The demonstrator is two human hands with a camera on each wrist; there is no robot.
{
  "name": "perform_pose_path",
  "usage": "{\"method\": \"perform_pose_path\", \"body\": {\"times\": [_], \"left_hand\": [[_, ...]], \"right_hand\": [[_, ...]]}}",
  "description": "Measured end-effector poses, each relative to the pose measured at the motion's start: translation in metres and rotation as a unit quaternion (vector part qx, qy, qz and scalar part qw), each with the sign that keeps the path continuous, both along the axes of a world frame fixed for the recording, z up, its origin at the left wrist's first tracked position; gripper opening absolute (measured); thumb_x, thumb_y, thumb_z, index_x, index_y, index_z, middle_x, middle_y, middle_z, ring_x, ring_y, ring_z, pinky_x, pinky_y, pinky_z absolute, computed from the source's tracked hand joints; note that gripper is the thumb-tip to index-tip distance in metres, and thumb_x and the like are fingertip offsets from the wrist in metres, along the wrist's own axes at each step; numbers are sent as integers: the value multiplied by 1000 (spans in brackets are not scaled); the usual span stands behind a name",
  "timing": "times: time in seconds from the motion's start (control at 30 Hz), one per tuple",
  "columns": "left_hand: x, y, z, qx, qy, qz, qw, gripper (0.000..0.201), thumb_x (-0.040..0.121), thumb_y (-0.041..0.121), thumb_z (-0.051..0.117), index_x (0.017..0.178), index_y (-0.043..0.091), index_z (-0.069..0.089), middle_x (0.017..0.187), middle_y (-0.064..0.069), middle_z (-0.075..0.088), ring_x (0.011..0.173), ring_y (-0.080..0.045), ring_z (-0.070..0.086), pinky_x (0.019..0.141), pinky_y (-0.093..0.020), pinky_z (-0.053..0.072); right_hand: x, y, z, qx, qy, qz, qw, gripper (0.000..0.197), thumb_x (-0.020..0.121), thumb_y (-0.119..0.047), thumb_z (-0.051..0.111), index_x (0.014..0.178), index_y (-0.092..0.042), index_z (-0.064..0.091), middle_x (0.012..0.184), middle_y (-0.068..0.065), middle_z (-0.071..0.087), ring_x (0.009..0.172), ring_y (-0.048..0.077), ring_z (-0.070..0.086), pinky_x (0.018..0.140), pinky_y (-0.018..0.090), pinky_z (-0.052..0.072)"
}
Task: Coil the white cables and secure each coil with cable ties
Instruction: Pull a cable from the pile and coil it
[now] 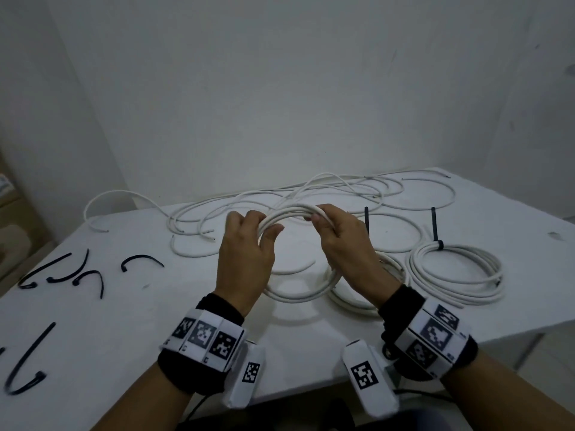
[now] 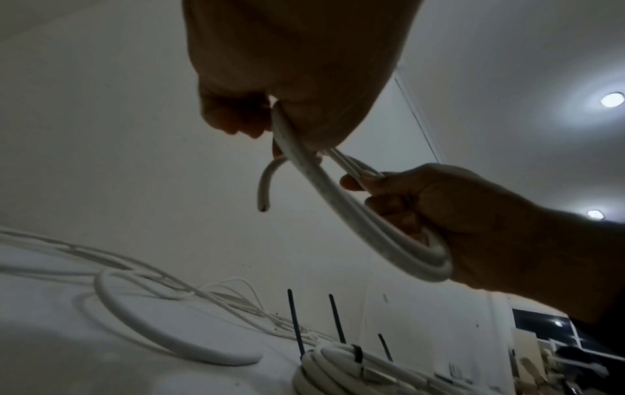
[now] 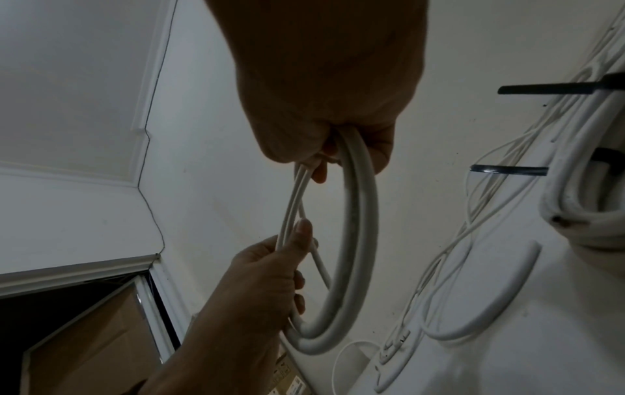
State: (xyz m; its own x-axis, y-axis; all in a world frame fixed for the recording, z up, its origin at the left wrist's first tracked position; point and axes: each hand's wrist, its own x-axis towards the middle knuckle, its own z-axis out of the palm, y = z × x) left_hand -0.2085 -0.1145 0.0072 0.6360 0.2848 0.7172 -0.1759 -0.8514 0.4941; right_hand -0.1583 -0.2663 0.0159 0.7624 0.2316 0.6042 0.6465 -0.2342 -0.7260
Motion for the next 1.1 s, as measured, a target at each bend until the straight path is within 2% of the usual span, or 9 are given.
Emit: {"method": "perform_pose_path", "body": {"times": [0.07, 0.2, 0.3, 0.43, 0.6, 0.63, 0.8, 0.97, 1.1], "left_hand": [[2, 6, 1, -22, 40, -2, 999, 29, 92, 31, 60, 97, 2, 61, 94, -8, 46, 84, -22, 49, 73, -21, 37], [0, 12, 11, -196, 130, -150, 960, 38, 92, 38, 58, 75, 6, 51, 54, -2, 53, 43, -15, 53, 44, -23, 42], [-3, 11, 12, -275, 116, -163, 940, 40, 93, 43, 56, 71, 10, 48, 46, -5, 48, 35, -17, 47, 37, -22, 36], [-4, 16, 7, -328, 160, -189, 912, 37, 97, 45, 49, 73, 16, 47, 49, 0, 47, 42, -18, 44, 47, -29, 39], [-13, 28, 15, -531, 231, -262, 772, 34, 97, 38, 48, 75, 13, 51, 54, -1, 44, 47, -15, 40, 47, -27, 37], [-14, 30, 17, -543, 213, -253, 772, 30, 97, 35, 49, 78, 11, 52, 52, 1, 39, 44, -14, 36, 44, -25, 35], [-23, 38, 16, -446, 113, -141, 876, 27, 95, 31, 56, 82, 8, 55, 46, 6, 30, 40, -10, 25, 39, -20, 25], [-44, 62, 18, -428, 161, -128, 880, 28, 96, 26, 52, 79, 4, 60, 54, -5, 49, 48, -18, 43, 46, -28, 43], [-61, 89, 35, -331, 185, -149, 913, 24, 94, 24, 58, 96, 1, 65, 80, -14, 70, 61, -23, 61, 54, -32, 53]], "right_hand": [[3, 2, 0, -2, -1, -2, 1000, 15, 96, -16, 50, 93, -17, 65, 59, -10, 50, 55, 1, 46, 53, 13, 33], [13, 3, -2, -64, 11, -14, 998, 20, 98, -23, 47, 96, -10, 63, 60, -7, 49, 53, 6, 44, 52, 15, 31], [17, 5, 0, -109, 48, 0, 993, 29, 98, -29, 46, 95, -5, 61, 64, -3, 50, 54, 8, 41, 52, 18, 32], [13, 7, 9, 40, 249, 151, 956, 42, 97, -44, 43, 89, -7, 60, 61, -4, 37, 50, 10, 37, 45, 26, 38], [12, 20, 9, 27, 237, 143, 961, 36, 99, -39, 40, 82, -14, 58, 64, 0, 31, 51, 12, 25, 43, 23, 21], [12, 23, 8, 19, 228, 144, 963, 34, 100, -37, 40, 83, -14, 58, 65, 1, 32, 51, 12, 27, 41, 23, 24], [10, 39, 7, 11, 270, 239, 933, 31, 101, -30, 42, 95, -9, 63, 66, 1, 34, 54, 13, 35, 44, 27, 42], [5, 64, 14, -17, 286, 283, 915, 31, 101, -27, 42, 90, -6, 63, 61, -3, 33, 51, 10, 30, 47, 23, 25], [-11, 95, 13, -72, 271, 349, 894, 33, 101, -28, 43, 86, -6, 63, 57, -6, 35, 49, 8, 28, 46, 22, 23]]}}
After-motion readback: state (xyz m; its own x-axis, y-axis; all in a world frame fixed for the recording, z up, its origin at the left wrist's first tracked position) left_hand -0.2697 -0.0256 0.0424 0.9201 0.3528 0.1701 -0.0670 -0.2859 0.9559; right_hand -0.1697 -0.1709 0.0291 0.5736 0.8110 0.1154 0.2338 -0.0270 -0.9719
